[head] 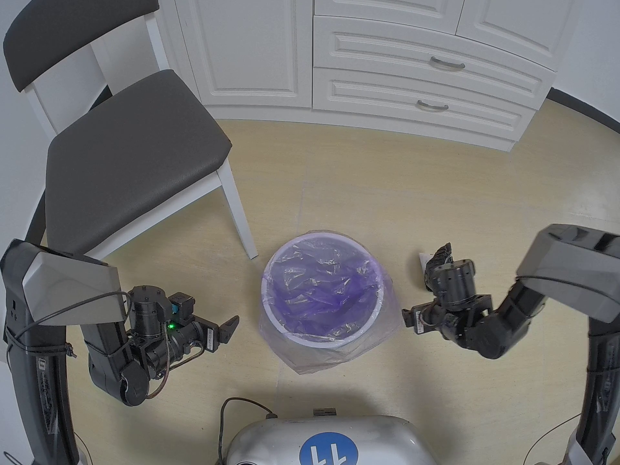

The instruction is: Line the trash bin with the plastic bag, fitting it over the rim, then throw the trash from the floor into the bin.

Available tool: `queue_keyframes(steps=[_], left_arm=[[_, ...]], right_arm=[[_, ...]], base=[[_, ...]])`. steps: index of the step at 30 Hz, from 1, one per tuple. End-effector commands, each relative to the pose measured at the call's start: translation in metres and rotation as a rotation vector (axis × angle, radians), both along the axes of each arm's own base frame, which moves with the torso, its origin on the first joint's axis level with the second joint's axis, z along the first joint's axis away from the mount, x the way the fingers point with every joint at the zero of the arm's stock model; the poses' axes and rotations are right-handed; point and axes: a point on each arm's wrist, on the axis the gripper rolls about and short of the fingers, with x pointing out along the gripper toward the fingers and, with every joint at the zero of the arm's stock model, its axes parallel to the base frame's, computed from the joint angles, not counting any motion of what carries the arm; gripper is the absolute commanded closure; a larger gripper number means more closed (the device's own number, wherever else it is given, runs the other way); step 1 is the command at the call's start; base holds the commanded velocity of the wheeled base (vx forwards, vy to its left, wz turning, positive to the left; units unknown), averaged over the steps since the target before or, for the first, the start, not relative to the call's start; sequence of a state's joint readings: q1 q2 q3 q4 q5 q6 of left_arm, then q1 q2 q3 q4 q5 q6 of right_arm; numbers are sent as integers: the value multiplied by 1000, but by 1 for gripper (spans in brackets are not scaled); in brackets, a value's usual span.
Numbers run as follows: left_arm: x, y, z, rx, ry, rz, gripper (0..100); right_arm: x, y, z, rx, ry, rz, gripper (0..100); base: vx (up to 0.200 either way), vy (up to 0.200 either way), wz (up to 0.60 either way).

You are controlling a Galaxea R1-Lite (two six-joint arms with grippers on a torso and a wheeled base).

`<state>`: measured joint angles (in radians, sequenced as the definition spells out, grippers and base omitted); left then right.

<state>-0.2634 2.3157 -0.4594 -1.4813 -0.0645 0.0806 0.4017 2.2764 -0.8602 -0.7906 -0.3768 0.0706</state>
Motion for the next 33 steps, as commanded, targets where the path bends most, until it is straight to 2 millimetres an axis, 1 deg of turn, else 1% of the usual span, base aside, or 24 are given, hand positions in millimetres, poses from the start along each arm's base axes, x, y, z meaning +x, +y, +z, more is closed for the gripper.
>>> queue_keyframes(steps=[1,2,4,5,6,7,10,11,13,15,16,17,19,21,23,24,26,27,28,31,33], left_arm=[[-12,5,12,-2,-7,4,0],[-16,7,16,-4,-17,7,0],[-20,9,22,-10,-36,9,0],[-20,9,22,-10,-36,9,0],[-26,10,26,-9,-38,10,0],[-30,12,27,-8,-32,12,0],[-45,16,32,-2,-13,11,0],[-45,16,32,-2,-13,11,0],[-49,18,35,-4,-14,15,0],[-47,18,37,-7,-23,18,0],[-47,18,36,-8,-22,19,0],[-47,18,36,-8,-22,19,0],[-51,19,34,-3,-3,22,0],[-56,20,32,1,18,24,0],[-56,21,32,-1,19,27,0],[-55,22,33,-8,15,33,0],[-53,23,34,-12,10,41,0],[-53,24,34,-12,10,42,0],[-52,25,34,-13,7,47,0],[-50,27,33,-12,5,54,0],[-49,27,34,-13,2,55,0]], right_arm=[[-51,-41,80,-8,-166,100,0],[-60,-53,92,-19,-211,112,0],[-64,-66,101,-38,-237,109,0],[-64,-66,101,-38,-237,109,0],[-60,-72,103,-39,-247,89,0],[-58,-73,104,-38,-250,82,0],[-42,-82,95,-39,-236,45,0],[-42,-82,95,-39,-236,45,0],[-19,-91,83,-7,-223,-1,0],[0,-90,69,52,-210,-27,0],[13,-89,61,87,-207,-47,0],[20,-89,55,102,-200,-57,0],[36,-86,35,143,-178,-73,0],[54,-79,9,202,-157,-89,0],[65,-76,-2,232,-156,-108,0],[75,-76,-11,256,-163,-122,0],[86,-77,-21,275,-170,-137,0],[87,-77,-21,277,-171,-137,0],[98,-77,-35,303,-177,-154,0],[121,-74,-62,376,-206,-199,0],[134,-74,-75,408,-235,-234,0]], base=[[0,0,0],[0,0,0],[0,0,0],[0,0,0],[0,0,0],[0,0,0],[0,0,0],[0,0,0],[0,0,0],[0,0,0],[0,0,0],[0,0,0],[0,0,0],[0,0,0],[0,0,0],[0,0,0],[0,0,0],[0,0,0],[0,0,0],[0,0,0],[0,0,0]])
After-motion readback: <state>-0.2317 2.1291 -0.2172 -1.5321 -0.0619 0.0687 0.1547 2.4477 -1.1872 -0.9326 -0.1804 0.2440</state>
